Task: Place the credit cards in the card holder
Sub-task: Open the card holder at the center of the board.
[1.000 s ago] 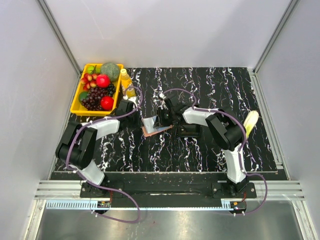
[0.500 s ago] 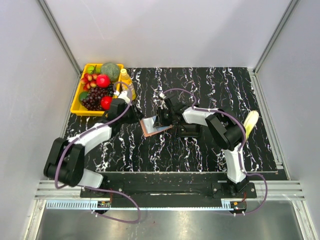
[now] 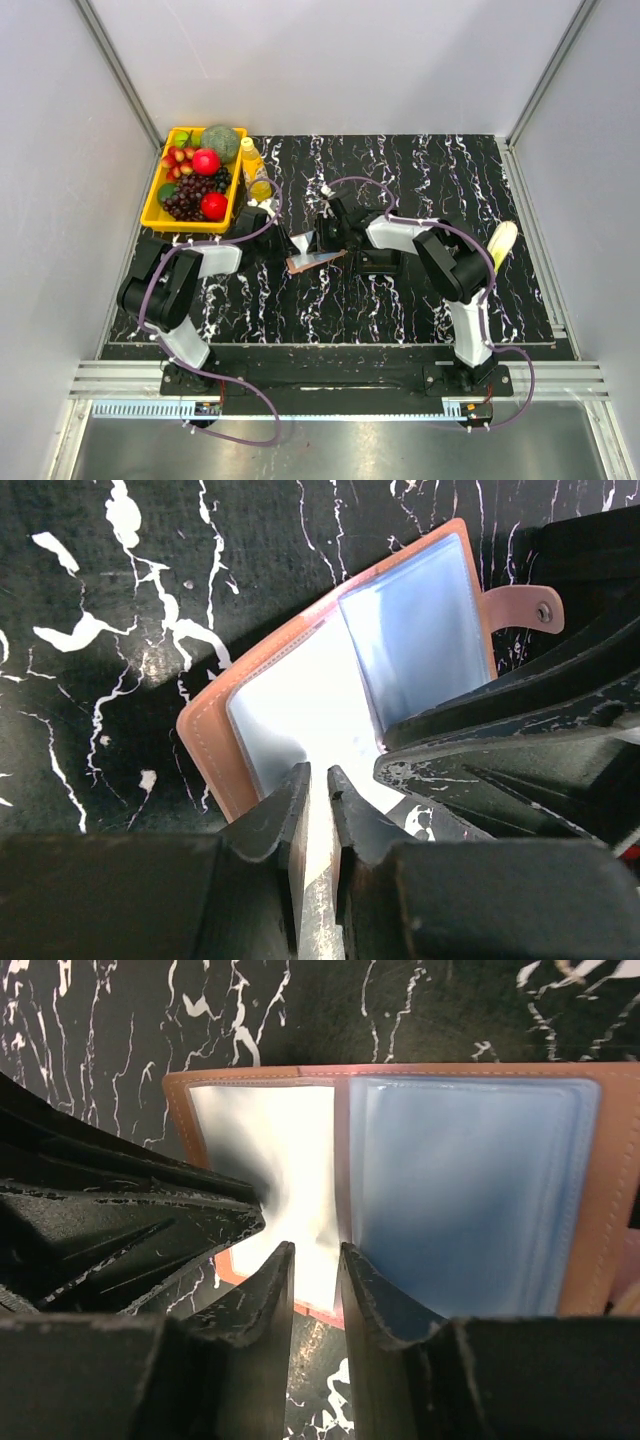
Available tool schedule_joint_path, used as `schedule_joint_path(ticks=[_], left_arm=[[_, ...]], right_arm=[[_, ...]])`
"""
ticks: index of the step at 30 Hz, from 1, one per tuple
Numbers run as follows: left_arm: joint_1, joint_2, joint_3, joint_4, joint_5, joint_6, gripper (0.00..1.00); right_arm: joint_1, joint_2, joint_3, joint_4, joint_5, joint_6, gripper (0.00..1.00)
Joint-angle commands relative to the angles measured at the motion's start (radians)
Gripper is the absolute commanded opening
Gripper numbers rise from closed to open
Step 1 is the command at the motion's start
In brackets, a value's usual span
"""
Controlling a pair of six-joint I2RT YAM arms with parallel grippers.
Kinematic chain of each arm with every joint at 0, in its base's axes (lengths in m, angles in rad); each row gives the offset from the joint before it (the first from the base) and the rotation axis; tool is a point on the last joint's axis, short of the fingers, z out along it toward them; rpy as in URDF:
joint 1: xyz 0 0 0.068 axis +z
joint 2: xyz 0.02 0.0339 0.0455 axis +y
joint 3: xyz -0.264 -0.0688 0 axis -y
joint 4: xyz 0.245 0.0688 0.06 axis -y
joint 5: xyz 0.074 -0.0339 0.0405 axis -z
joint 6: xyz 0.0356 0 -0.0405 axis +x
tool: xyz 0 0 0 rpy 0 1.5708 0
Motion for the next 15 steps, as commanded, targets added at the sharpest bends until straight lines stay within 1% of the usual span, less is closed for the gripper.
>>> schedule_joint_path(ticks=[1,4,7,12,15], left_arm=[[-0.001,0.025,0.003,0.001,-0.046,0.024,0.17],[-0.001,0.016,-0.009,-0.007,-0.05,0.044,0.16],[-0.003,0.008,-0.012,-0.005,-0.037,0.059,0.16],[-0.001,0.001,-0.011,-0.007,-0.024,0.062,0.16],[-0.003,-0.007,-0.011,-0.004,-0.015,0.062,0.15]], right_arm=[[0.0,-0.09,-0.027,-0.018,0.172,-0.035,0.33],[-0.008,-0.116,-0.014,-0.048,0.234,-0.078,0.36],[-0.011,-0.114,0.008,-0.086,0.239,-0.109,0.37],[-0.009,-0.081,0.01,-0.096,0.17,-0.11,0.38],[-0.009,-0.061,0.009,-0.091,0.148,-0.116,0.41]])
